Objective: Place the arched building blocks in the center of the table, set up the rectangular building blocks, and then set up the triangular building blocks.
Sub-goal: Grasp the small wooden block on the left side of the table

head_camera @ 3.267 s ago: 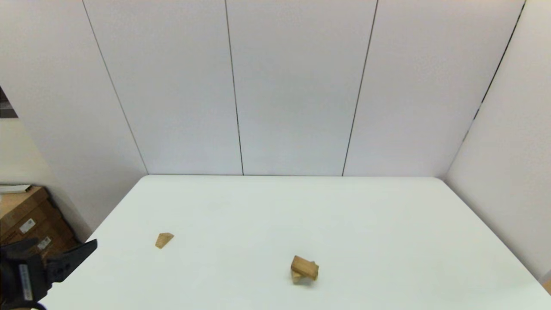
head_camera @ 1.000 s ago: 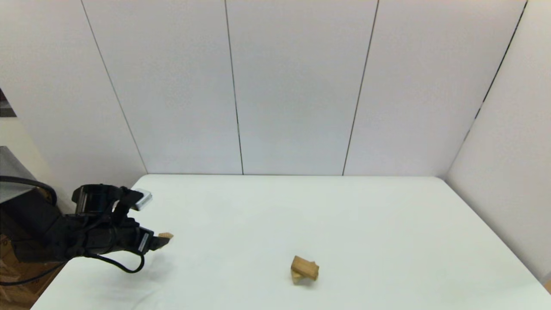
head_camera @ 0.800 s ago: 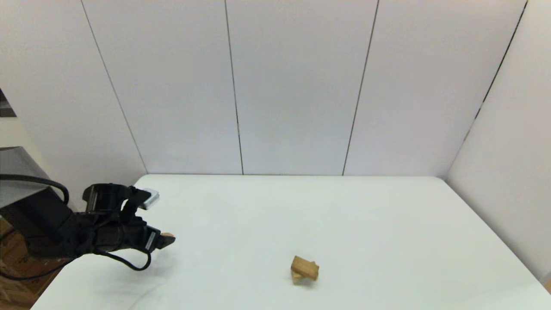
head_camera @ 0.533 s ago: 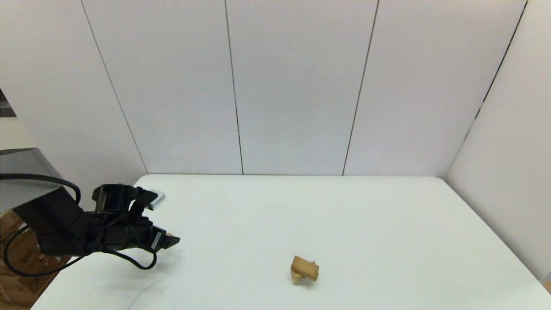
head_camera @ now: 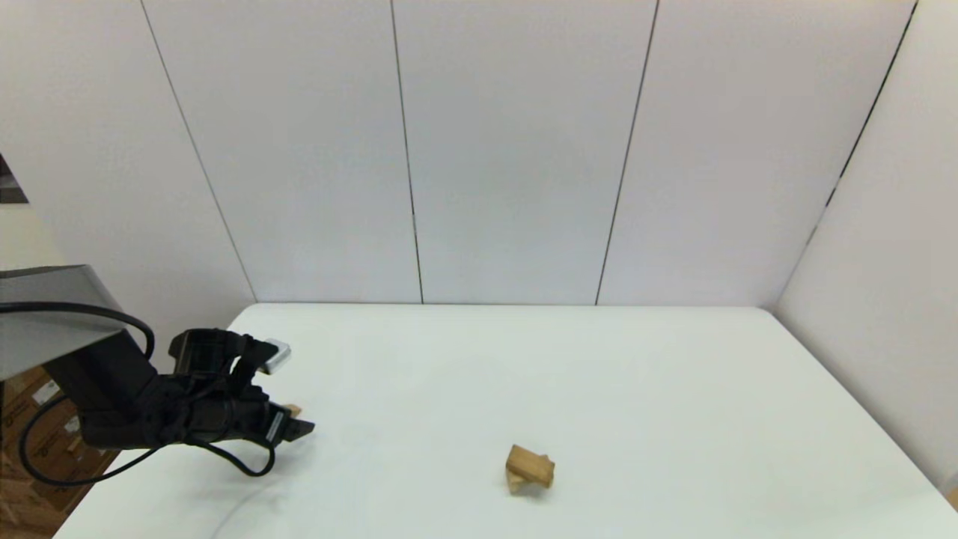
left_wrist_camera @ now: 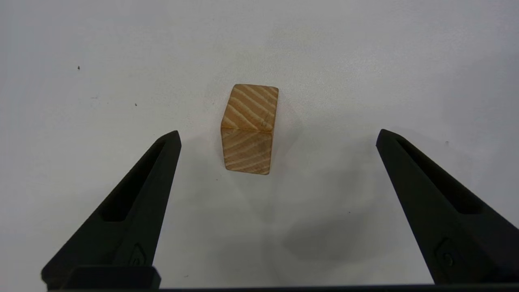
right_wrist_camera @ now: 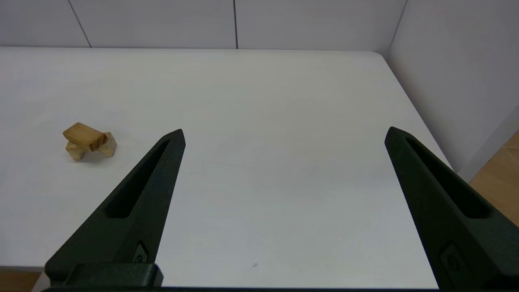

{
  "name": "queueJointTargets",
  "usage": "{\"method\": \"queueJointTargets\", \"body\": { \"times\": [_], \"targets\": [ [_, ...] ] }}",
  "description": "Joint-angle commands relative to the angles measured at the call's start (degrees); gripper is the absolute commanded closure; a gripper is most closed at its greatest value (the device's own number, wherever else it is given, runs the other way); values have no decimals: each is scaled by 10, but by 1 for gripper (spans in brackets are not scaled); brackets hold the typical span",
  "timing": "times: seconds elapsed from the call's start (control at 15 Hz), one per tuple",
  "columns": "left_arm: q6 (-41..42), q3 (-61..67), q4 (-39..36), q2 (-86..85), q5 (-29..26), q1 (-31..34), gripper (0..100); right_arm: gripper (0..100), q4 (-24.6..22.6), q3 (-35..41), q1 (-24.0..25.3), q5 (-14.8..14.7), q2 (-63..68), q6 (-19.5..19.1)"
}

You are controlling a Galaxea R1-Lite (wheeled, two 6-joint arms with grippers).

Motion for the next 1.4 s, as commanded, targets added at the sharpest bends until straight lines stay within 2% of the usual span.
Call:
{"method": "queueJointTargets", "body": {
  "times": [0.07, 0.73, 0.8, 1.4],
  "targets": [
    [2, -9, -1, 8, -1, 10, 0, 0, 0, 0, 0, 0, 1, 0],
    [2, -26, -1, 24, -2, 14, 0, 0, 0, 0, 0, 0, 1, 0],
    [2, -26, -1, 24, -2, 14, 100, 0, 0, 0, 0, 0, 1, 0],
    [2, -25, -1, 23, -2, 21, 100, 0, 0, 0, 0, 0, 1, 0]
  ]
}}
